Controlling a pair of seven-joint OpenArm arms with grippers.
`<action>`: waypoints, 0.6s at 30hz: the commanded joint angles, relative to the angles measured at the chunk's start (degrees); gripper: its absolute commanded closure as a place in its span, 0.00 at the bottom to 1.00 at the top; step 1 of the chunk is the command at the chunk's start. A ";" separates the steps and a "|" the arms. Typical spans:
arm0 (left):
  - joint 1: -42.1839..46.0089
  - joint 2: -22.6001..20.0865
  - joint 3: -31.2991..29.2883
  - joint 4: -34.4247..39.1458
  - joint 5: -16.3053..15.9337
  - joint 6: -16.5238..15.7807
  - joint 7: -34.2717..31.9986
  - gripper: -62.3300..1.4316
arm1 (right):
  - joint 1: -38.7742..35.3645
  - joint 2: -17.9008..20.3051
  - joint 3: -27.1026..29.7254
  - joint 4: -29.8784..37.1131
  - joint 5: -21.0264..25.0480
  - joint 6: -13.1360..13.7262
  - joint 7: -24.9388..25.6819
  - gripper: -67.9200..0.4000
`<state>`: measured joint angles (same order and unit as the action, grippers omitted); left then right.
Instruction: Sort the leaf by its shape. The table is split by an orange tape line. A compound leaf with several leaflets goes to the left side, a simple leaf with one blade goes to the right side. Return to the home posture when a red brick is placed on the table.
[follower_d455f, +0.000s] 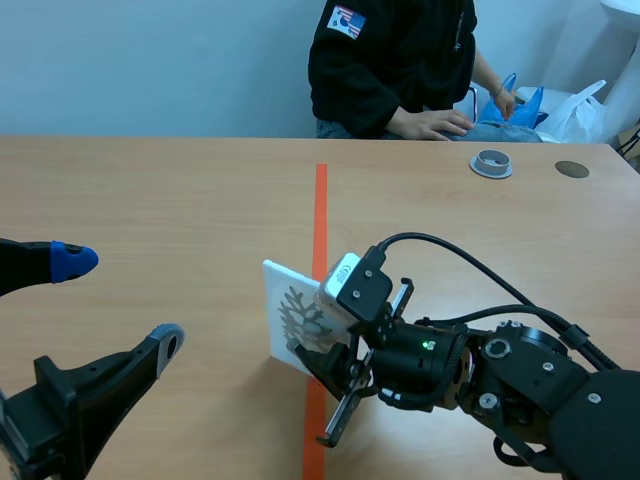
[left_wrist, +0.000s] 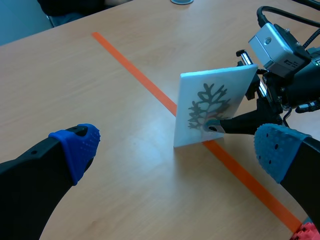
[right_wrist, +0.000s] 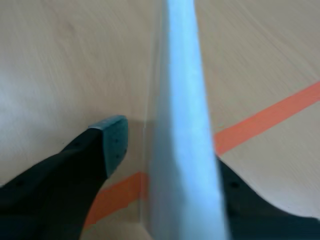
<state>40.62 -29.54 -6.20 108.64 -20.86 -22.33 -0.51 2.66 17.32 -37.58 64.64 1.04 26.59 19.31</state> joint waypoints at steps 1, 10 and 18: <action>0.15 0.13 -0.26 0.98 -0.50 0.07 -0.94 0.00 | 0.85 0.94 0.50 1.14 0.63 0.00 1.07 0.81; 0.15 0.13 -0.26 0.98 -0.50 0.07 -0.92 0.00 | 0.83 1.75 3.17 3.26 0.63 0.50 2.03 0.97; 0.15 0.13 -0.26 0.98 -0.50 0.07 -0.90 0.00 | -1.90 4.74 9.53 10.95 1.11 2.32 1.38 0.97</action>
<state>40.64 -29.54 -6.20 108.64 -20.86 -22.33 -0.51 1.34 20.82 -29.34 73.87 1.13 28.64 19.88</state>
